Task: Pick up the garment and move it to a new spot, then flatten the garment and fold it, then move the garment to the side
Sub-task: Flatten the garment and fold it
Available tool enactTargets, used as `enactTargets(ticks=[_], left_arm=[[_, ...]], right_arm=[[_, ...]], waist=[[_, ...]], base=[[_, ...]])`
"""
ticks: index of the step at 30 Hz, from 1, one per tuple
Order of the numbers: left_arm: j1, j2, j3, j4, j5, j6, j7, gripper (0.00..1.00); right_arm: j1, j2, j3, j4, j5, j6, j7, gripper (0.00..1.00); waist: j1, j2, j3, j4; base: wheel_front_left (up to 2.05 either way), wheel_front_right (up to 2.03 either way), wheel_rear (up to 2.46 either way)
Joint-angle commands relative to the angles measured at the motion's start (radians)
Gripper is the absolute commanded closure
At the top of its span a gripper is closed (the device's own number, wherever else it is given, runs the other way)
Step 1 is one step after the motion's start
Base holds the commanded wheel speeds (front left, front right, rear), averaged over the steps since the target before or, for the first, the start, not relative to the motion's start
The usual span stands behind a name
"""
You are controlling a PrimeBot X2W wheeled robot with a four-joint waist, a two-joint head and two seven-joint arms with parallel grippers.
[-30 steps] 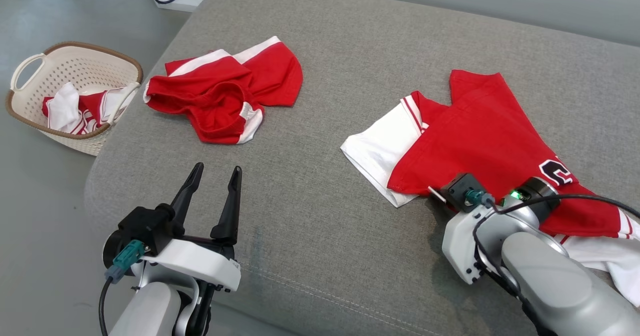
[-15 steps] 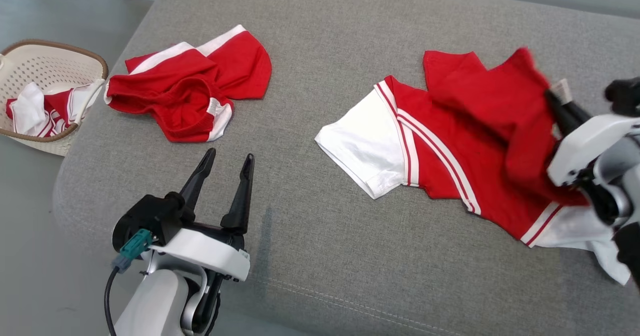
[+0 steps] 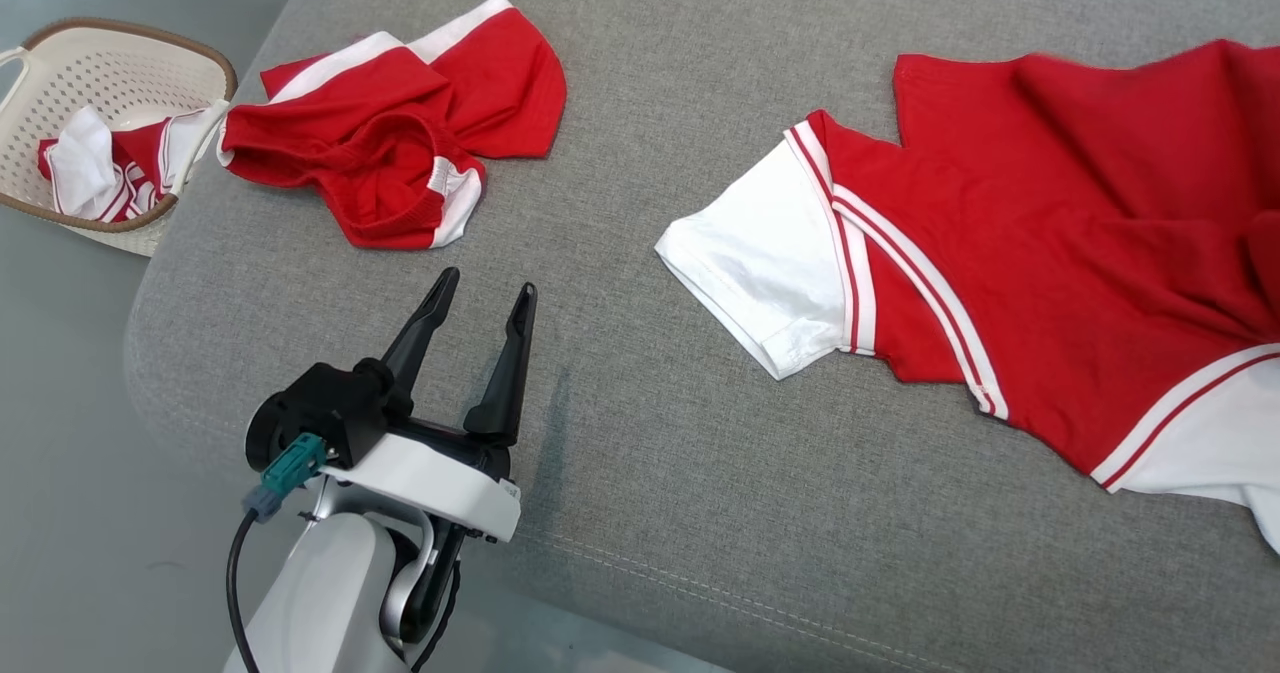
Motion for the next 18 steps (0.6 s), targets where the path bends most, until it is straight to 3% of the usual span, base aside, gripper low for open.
enactTargets(ticks=[1, 2, 5, 10, 18], left_arm=[[-0.045, 0.017, 0.031, -0.016, 0.017, -0.006, -0.013, 0.0], [-0.048, 0.015, 0.029, -0.015, 0.019, -0.009, -0.013, 0.0], [-0.054, 0.011, 0.033, -0.015, 0.026, -0.01, -0.013, 0.0], [-0.053, 0.011, 0.047, -0.021, 0.034, -0.008, -0.013, 0.0], [-0.033, 0.041, 0.076, -0.037, 0.049, 0.003, -0.013, 0.0]], right_arm=[[-0.019, -0.016, -0.024, 0.025, -0.009, 0.004, -0.025, 0.15], [-0.029, -0.018, -0.047, 0.058, -0.013, 0.004, -0.032, 0.0], [-0.052, -0.009, -0.099, 0.118, -0.035, 0.004, -0.044, 0.0], [-0.037, 0.002, -0.158, 0.092, -0.072, 0.004, -0.047, 0.0], [0.15, 0.083, -0.266, -0.173, -0.161, 0.004, -0.048, 0.0]], waist=[[0.0, 0.0, 0.008, 0.005], [0.0, 0.0, 0.011, 0.006], [0.0, 0.0, 0.018, -0.002], [0.0, 0.0, 0.017, -0.032], [0.0, 0.0, -0.022, -0.121]], base=[[0.0, 0.0, 0.0], [0.0, 0.0, 0.0], [0.0, 0.0, 0.0], [0.0, 0.0, 0.0], [0.0, 0.0, 0.0]])
